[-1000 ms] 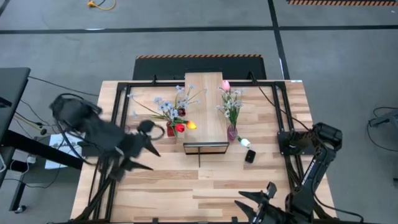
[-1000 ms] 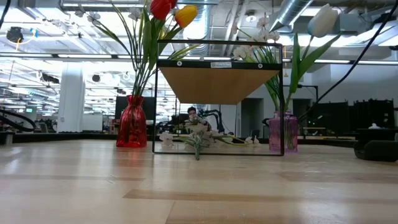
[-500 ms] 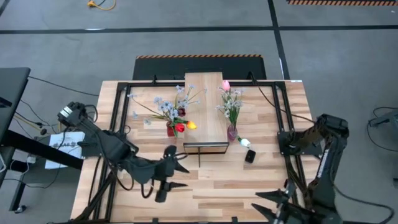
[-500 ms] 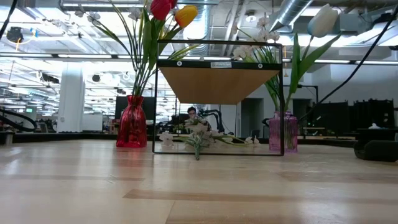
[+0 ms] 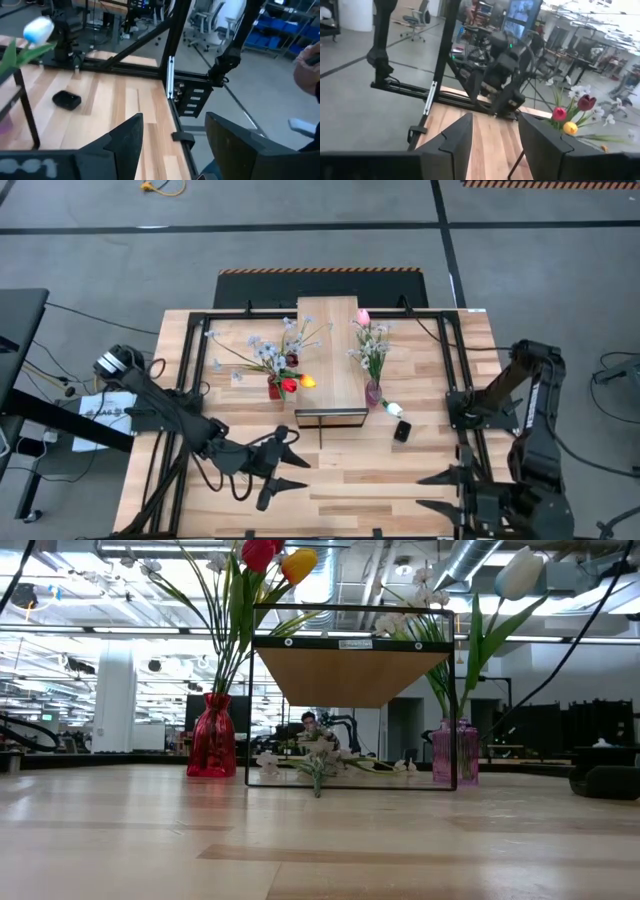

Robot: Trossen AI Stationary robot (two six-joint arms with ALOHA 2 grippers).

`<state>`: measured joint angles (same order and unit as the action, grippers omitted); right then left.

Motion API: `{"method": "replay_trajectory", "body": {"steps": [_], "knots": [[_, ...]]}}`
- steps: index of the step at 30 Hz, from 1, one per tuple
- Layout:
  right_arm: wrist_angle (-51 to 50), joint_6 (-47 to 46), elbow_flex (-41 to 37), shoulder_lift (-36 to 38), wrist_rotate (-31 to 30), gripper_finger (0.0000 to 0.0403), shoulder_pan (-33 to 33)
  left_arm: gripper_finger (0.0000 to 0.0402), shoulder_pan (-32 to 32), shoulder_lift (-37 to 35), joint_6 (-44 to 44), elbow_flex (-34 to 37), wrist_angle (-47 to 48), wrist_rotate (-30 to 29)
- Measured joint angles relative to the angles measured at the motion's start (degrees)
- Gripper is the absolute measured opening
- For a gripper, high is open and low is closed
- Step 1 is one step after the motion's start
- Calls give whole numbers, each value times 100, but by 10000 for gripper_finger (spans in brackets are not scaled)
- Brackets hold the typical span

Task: Pick and place flowers into a vace then onto a shelf
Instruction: Put the white flowers into the purple flower vase

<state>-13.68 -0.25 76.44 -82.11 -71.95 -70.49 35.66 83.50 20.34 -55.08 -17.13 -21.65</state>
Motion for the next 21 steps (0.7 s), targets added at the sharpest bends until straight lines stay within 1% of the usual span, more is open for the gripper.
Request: {"method": "replay_trajectory", "body": {"steps": [4,8,11,15,21], "knots": [[-84,320,0,99,36,146,-121,203,-71,286,37,200,-306,-63],[-295,564,0,149,20,140,-278,203,-224,734,-24,119,-328,-39],[-526,623,0,176,10,137,-420,203,-317,1054,-103,2,14,-40],[-745,590,-2,199,7,134,-575,203,-420,1479,-40,-236,715,-449],[-885,586,-2,197,0,134,-768,203,-523,2259,265,-678,1354,-697]]}}
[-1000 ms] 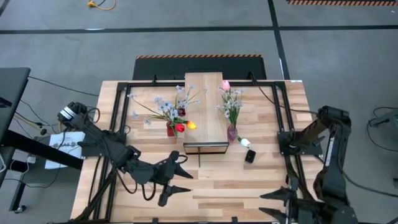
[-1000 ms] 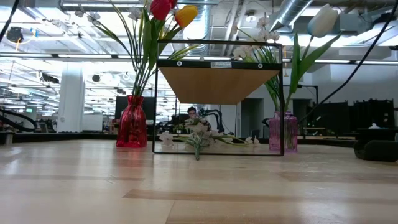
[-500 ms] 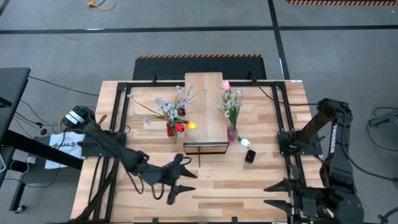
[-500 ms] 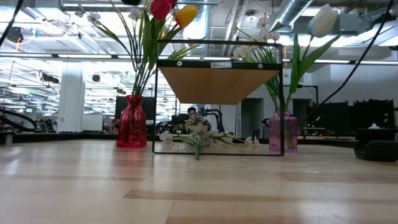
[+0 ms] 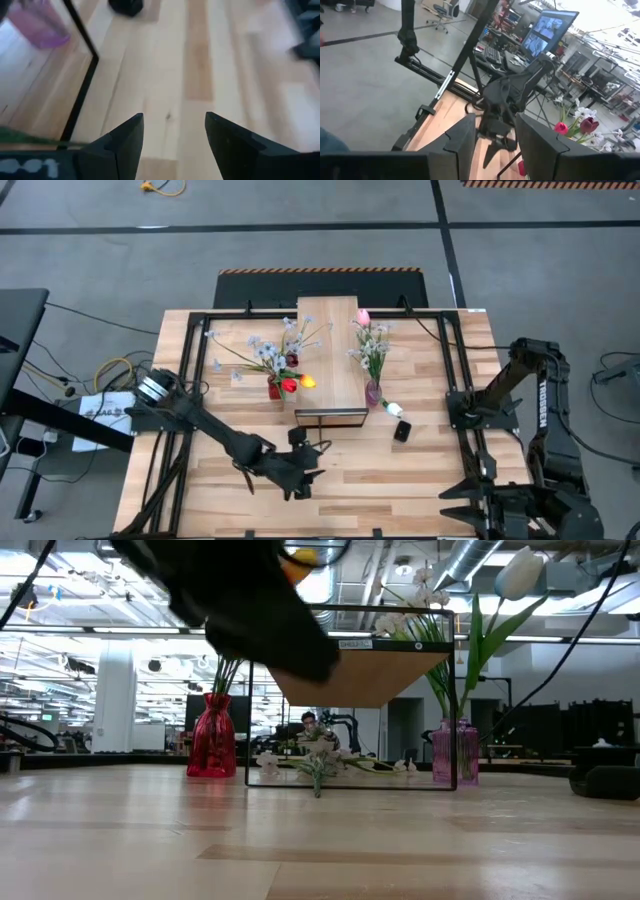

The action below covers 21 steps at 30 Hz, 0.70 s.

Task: Pick and place flowers into a vace then onto a shelf
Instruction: Put the white flowers into the purple flower vase

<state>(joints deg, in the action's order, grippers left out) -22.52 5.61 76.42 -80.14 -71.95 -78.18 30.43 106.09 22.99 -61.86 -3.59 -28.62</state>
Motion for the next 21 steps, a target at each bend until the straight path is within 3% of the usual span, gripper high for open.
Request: {"method": "replay_trajectory", "body": {"steps": [9,15,21], "knots": [[-194,-5,0,0,-3,136,-209,203,-22,1137,-213,-1384,2325,-410],[-304,-170,0,-2,6,138,-249,203,-22,1759,-1234,-2503,4195,-403],[-709,-569,0,-2,10,137,-247,203,-46,2101,-2285,-3305,4924,-414]]}}
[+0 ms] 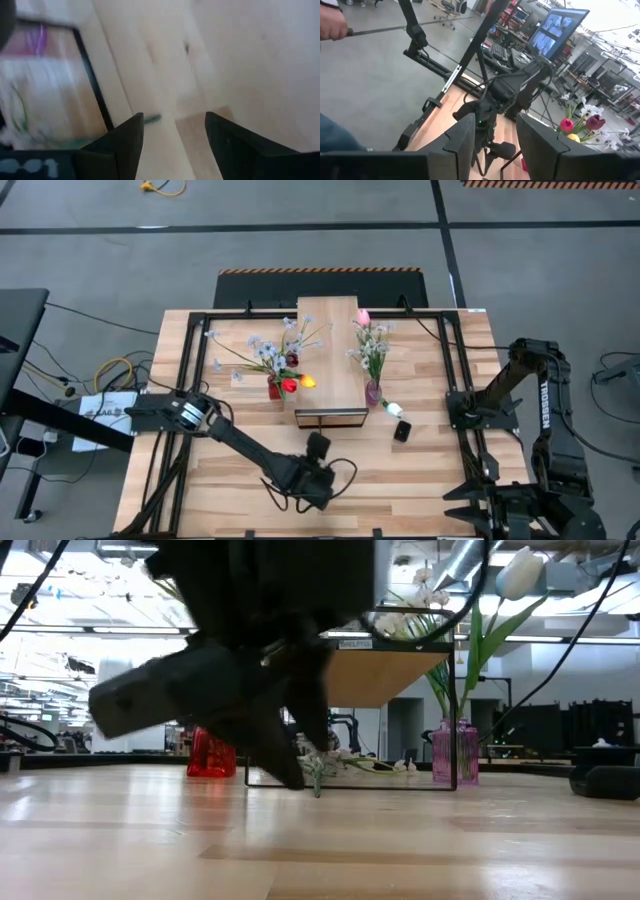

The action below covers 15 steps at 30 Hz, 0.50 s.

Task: Pick and place flowers into a vace then onto a shelf
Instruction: Put the white flowers into the purple flower vase

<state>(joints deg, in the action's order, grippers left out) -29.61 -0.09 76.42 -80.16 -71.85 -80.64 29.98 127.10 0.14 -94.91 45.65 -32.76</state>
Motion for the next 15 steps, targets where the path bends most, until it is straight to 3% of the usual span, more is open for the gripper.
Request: {"method": "replay_trajectory", "body": {"steps": [5,8,11,15], "knots": [[-43,-118,0,-2,2,137,-2,203,-24,27,-1289,-206,119,-105],[-39,-207,0,-2,1,138,-2,203,-88,27,-1549,-217,175,-126],[-42,-295,0,-2,2,138,-2,200,-215,27,-1127,-217,166,-15],[-43,-299,0,-2,2,136,-2,190,-375,29,133,-215,-312,31]]}}
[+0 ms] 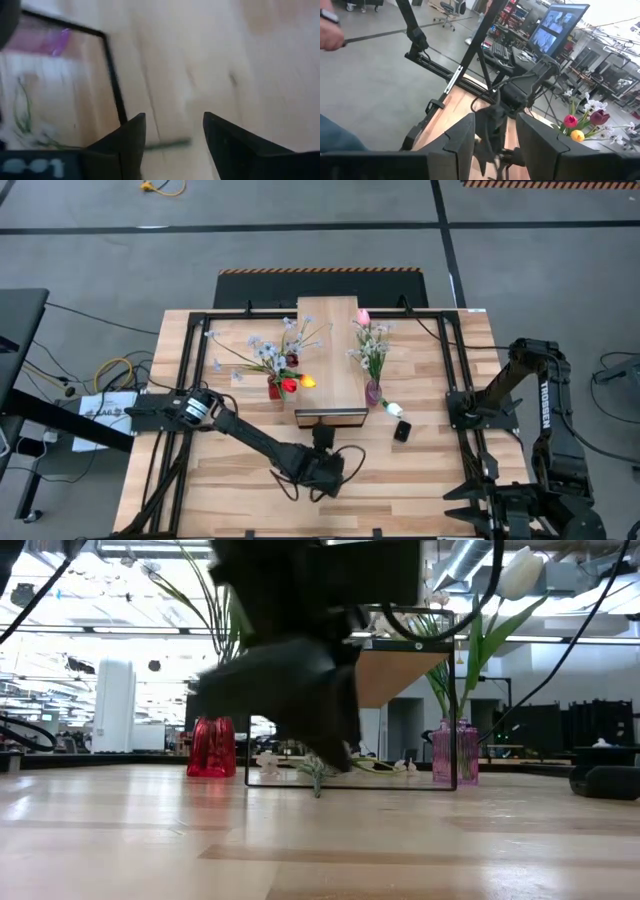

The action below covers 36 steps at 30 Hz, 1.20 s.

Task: Pick and place flowers into a vace then onto a shelf
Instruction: Put the white flowers into the purple flower vase

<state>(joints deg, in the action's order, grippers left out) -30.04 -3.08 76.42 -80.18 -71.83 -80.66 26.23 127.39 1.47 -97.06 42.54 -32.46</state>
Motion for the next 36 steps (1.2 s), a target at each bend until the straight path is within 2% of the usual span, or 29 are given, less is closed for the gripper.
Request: {"method": "replay_trajectory", "body": {"steps": [3,5,8,11,13,15,20,25,29,36], "knots": [[0,-59,0,0,0,135,0,181,3,0,1000,107,-761,-215],[-23,-171,0,0,0,135,0,178,157,-3,1350,223,-1122,-499],[-187,-443,0,0,3,134,0,176,520,-8,2203,323,-1145,-1495],[-376,-701,0,0,24,134,0,176,928,-22,3564,354,-905,-2632],[-438,-747,0,0,37,135,0,176,1134,-11,4363,354,-865,-3157],[-439,-747,0,0,37,134,0,176,1270,14,5088,354,-853,-3443],[-439,-747,0,0,37,133,0,176,1292,432,6587,354,-897,-3795],[-442,-744,0,0,37,134,0,175,1287,804,7618,354,-703,-4148],[-444,-717,0,0,43,133,0,172,1155,942,7987,354,-525,-4165],[-514,-706,0,0,142,134,0,156,788,972,8039,354,-398,-3725]]}}
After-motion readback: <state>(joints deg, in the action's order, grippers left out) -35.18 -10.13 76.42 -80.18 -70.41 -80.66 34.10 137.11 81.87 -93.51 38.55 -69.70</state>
